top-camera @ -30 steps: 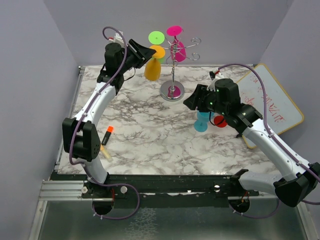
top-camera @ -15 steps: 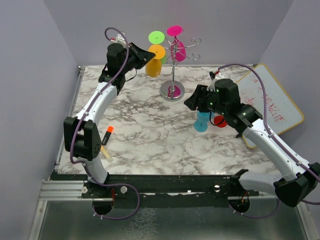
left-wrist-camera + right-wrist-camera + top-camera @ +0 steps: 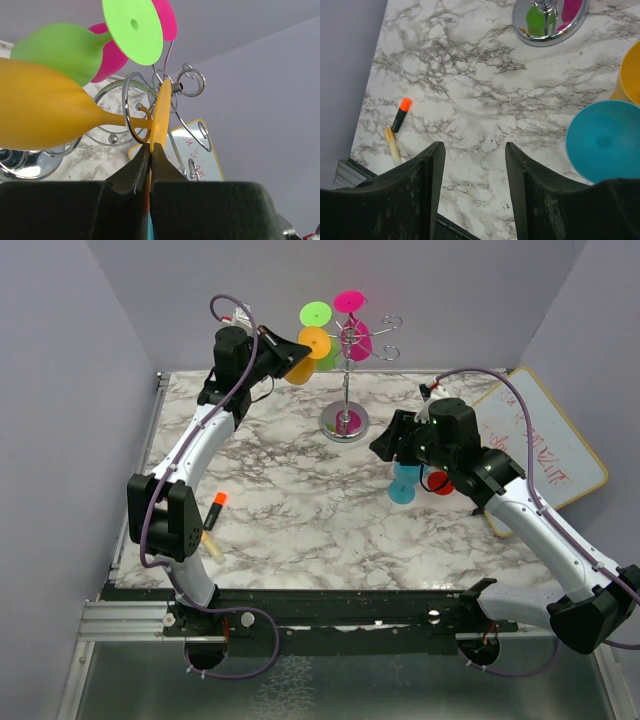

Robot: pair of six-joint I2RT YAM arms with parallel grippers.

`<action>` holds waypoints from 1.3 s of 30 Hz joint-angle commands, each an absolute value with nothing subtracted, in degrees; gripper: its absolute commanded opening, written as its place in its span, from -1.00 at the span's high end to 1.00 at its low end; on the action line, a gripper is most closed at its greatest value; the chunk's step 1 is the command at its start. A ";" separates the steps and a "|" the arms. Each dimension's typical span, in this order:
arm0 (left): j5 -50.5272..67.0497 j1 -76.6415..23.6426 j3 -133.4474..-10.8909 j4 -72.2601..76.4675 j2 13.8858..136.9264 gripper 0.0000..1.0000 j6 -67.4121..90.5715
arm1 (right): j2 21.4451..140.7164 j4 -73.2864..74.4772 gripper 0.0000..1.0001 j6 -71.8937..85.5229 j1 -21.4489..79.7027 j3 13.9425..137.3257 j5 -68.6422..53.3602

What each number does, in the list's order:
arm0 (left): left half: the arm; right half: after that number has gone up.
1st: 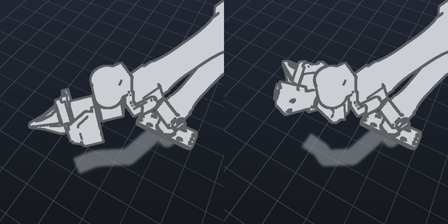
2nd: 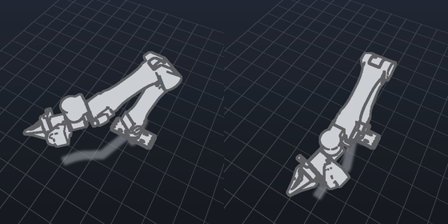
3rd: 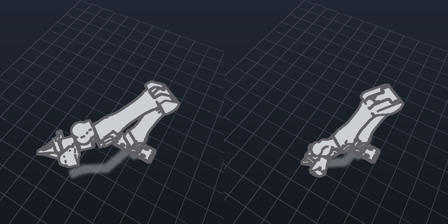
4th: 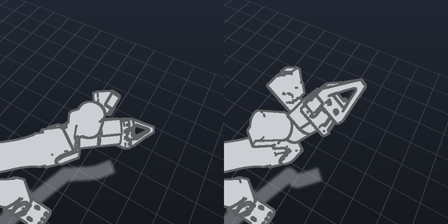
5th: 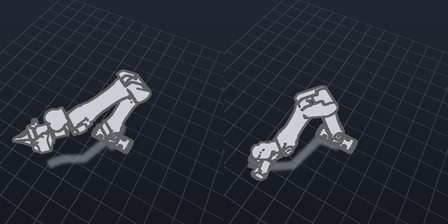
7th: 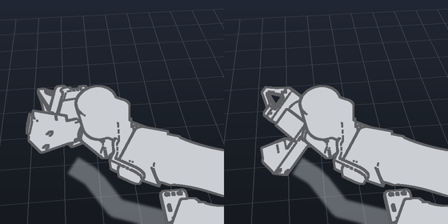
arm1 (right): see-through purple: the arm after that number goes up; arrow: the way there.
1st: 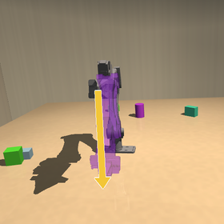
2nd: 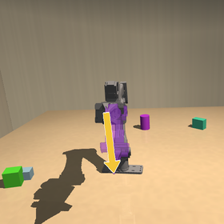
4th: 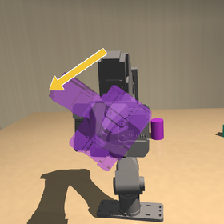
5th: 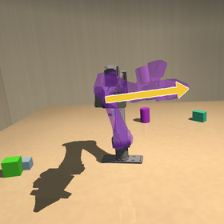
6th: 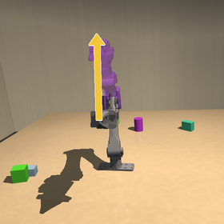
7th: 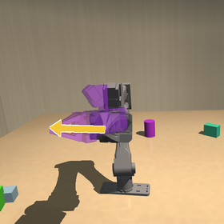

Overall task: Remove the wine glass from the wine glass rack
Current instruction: Pick up the wine glass from the wine rack.

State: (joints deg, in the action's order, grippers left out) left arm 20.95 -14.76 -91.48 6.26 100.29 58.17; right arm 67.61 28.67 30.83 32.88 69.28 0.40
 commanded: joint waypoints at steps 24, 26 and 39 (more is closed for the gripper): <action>22.20 -12.00 -92.85 17.39 103.07 1.00 78.48 | 66.19 29.92 -0.13 30.67 32.70 68.59 1.70; 22.48 -12.01 -93.60 17.40 103.74 1.00 78.65 | 66.16 29.97 -0.14 30.76 32.74 68.51 1.64; 19.72 -12.04 -92.49 17.51 103.96 1.00 78.85 | 66.25 29.99 -0.13 30.67 32.70 68.73 1.50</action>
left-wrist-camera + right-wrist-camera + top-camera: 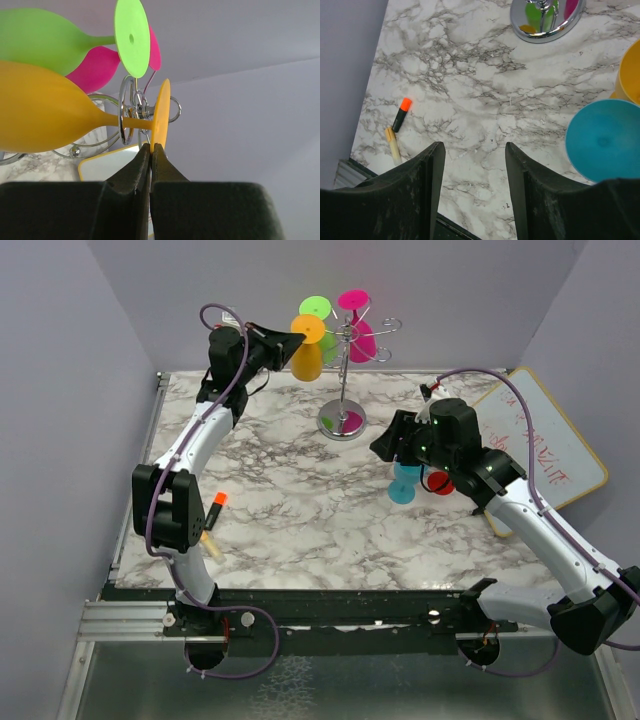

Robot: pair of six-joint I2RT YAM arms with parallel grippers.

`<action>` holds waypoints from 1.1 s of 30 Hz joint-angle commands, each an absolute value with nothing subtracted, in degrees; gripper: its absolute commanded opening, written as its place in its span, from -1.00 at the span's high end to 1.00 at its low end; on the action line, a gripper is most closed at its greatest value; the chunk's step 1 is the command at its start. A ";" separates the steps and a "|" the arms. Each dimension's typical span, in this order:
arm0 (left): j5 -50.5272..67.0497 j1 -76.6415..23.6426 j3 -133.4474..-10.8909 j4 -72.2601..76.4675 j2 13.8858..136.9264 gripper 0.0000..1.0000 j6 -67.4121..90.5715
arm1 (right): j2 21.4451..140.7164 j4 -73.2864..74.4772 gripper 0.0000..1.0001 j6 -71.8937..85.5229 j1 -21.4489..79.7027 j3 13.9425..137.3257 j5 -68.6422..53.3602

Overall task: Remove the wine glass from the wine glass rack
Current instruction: Pick up the wine glass from the wine rack.

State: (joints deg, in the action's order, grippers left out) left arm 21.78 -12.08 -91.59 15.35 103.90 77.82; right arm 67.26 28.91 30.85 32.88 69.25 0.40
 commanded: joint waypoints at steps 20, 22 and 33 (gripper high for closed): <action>21.07 -13.89 -94.17 17.49 105.92 1.00 76.75 | 66.18 30.00 -0.13 30.76 32.76 68.38 1.76; 20.06 -13.85 -94.05 17.49 104.94 1.00 76.31 | 66.03 30.03 -0.14 30.81 32.77 68.33 1.85; 14.09 -12.38 -89.71 17.23 99.15 1.00 75.06 | 65.85 30.04 -0.13 30.96 32.70 68.29 1.62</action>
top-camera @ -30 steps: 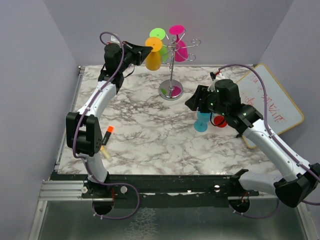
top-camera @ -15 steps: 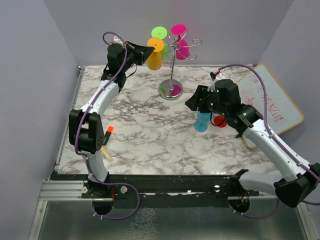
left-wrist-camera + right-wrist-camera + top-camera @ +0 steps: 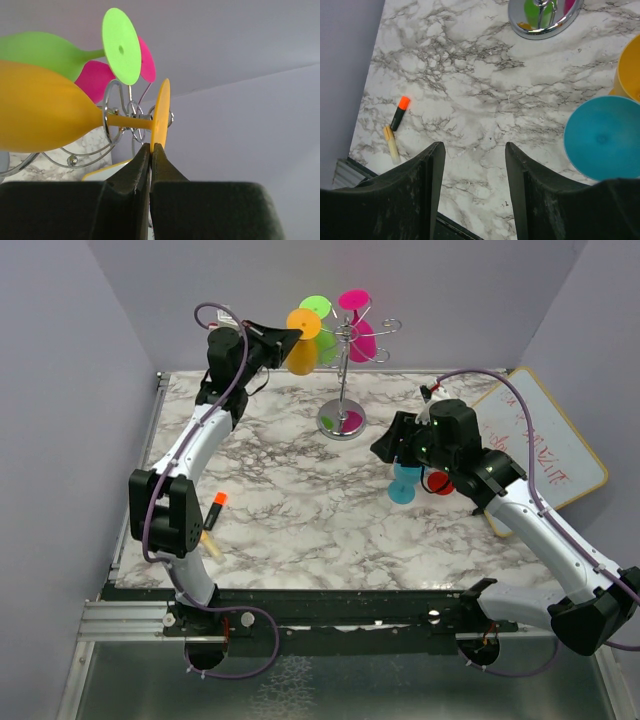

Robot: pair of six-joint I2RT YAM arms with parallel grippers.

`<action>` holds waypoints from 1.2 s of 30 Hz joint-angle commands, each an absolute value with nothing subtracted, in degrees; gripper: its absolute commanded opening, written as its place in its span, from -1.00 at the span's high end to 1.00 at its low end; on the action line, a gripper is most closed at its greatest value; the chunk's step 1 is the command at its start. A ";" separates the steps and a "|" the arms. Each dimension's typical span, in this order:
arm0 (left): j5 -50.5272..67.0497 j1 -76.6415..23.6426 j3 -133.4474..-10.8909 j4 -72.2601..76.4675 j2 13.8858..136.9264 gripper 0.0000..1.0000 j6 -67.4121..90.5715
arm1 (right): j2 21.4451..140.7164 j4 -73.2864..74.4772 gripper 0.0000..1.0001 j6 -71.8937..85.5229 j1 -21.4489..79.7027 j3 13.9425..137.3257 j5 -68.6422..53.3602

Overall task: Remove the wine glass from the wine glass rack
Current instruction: Pick up the wine glass from the wine rack.

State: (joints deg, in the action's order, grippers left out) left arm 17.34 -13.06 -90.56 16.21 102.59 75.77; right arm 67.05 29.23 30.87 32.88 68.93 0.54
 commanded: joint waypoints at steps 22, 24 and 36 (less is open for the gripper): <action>14.46 -11.89 -96.14 13.69 103.68 1.00 72.51 | 65.78 30.38 -0.14 31.03 32.74 68.62 1.84; 15.41 -11.91 -97.56 12.58 104.72 1.00 72.47 | 65.71 30.49 -0.13 31.03 32.71 68.64 1.96; 17.75 -12.19 -100.28 10.99 107.66 1.00 72.42 | 65.52 30.35 -0.14 31.03 32.72 68.60 2.00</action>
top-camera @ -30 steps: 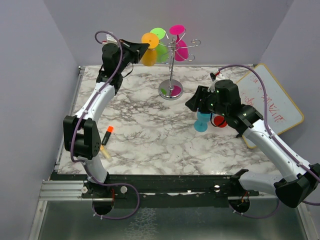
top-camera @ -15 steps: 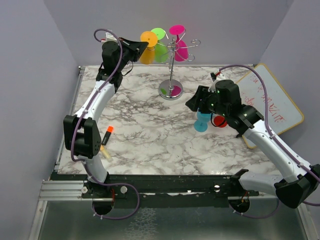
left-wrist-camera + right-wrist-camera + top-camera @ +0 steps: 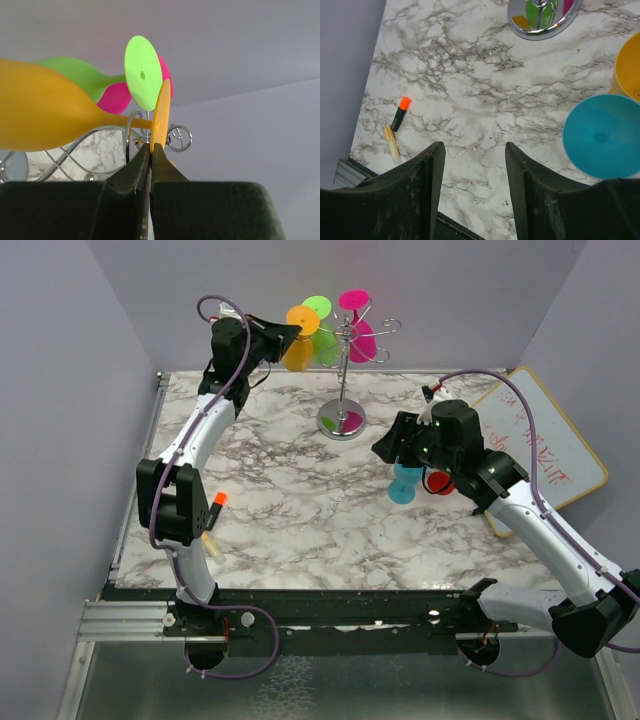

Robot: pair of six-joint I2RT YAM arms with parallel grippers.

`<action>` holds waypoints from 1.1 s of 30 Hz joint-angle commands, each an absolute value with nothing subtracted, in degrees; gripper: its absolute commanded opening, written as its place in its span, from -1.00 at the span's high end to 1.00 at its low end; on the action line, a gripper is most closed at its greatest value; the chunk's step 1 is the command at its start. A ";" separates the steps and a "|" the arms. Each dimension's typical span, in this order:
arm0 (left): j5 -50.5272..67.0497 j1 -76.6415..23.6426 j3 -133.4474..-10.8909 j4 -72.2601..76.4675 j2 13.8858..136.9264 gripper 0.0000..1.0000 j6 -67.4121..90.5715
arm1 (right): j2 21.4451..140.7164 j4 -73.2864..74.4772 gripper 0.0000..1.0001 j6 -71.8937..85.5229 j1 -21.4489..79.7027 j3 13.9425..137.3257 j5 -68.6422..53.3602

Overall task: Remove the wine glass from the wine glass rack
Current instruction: Pick up the wine glass from the wine rack.

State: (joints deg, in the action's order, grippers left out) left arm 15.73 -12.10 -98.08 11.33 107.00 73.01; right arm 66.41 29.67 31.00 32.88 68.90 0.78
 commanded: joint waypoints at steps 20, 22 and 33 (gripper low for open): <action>19.24 -14.28 -101.73 7.38 107.87 1.00 68.74 | 65.31 30.12 -0.13 31.29 32.72 68.26 1.89; 19.62 -14.45 -101.31 7.19 107.64 1.00 68.29 | 65.32 30.15 -0.13 31.29 32.75 68.20 1.81; 22.49 -15.20 -102.86 4.01 106.85 1.00 63.80 | 65.30 29.99 -0.13 32.11 32.70 68.04 1.49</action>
State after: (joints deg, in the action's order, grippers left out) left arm 19.14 -14.72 -101.49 6.59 107.81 66.67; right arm 66.30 29.67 31.18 32.88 68.77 0.75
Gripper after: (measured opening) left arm 0.009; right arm 0.568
